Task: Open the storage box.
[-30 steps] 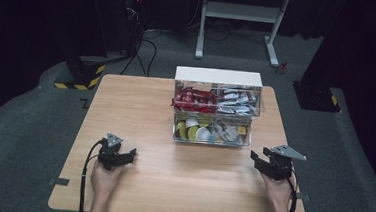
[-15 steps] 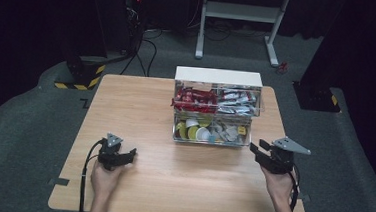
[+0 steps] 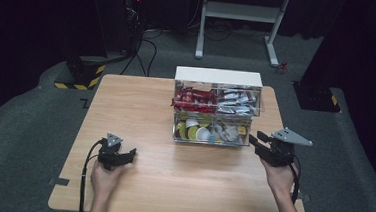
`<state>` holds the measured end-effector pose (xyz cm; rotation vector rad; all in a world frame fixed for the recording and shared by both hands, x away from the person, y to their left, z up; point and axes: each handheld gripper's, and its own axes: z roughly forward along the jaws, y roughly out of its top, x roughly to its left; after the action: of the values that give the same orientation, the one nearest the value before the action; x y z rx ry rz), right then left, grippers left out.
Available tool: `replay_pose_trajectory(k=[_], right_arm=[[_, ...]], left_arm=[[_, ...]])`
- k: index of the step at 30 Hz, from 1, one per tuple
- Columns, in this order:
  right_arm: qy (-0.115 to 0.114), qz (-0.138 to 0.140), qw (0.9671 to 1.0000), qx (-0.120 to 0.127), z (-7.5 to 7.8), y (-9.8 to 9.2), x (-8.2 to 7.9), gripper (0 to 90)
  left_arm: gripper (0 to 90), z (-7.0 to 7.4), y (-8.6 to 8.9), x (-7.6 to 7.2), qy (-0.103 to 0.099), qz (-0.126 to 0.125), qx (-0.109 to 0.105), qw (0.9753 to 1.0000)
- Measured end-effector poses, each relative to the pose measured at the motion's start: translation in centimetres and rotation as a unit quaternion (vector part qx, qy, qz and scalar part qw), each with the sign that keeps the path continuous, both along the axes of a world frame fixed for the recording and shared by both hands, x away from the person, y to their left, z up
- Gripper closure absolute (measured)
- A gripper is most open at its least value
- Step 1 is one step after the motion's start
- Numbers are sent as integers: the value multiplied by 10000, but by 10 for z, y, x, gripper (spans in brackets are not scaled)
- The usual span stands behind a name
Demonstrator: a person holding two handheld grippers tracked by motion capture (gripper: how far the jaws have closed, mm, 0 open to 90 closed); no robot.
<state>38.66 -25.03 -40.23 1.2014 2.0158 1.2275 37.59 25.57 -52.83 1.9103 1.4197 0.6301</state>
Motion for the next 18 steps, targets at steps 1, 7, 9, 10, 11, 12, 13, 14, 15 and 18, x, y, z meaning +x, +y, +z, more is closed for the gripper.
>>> replay_pose_trajectory(k=[1,7,9,10,11,12,13,14,15,18], right_arm=[[-6,0,10000,-5,2,1,1,617],[-159,117,9998,19,20,7,6,644],[-145,130,9998,31,23,8,7,652],[-166,151,9997,60,26,8,8,668],[-178,162,9997,79,28,9,8,675],[-193,188,9996,91,31,10,8,683],[-216,200,9995,86,34,11,8,691],[-227,220,9995,93,37,12,8,696],[-250,245,9993,106,39,12,9,700],[-276,262,9992,104,46,15,11,710]], left_arm=[[270,0,0,0,4,-4,12,10000],[270,0,0,0,3,-4,22,10000],[270,0,0,0,0,-1,21,10000],[269,0,0,0,2,-2,25,10000],[269,0,0,0,-5,-3,30,10000],[268,0,0,0,-5,-4,32,10000],[268,0,0,0,-5,-5,32,10000],[266,0,0,0,0,-4,27,10000],[266,0,0,0,1,-4,27,10000],[267,0,0,0,-9,-7,34,10000]])
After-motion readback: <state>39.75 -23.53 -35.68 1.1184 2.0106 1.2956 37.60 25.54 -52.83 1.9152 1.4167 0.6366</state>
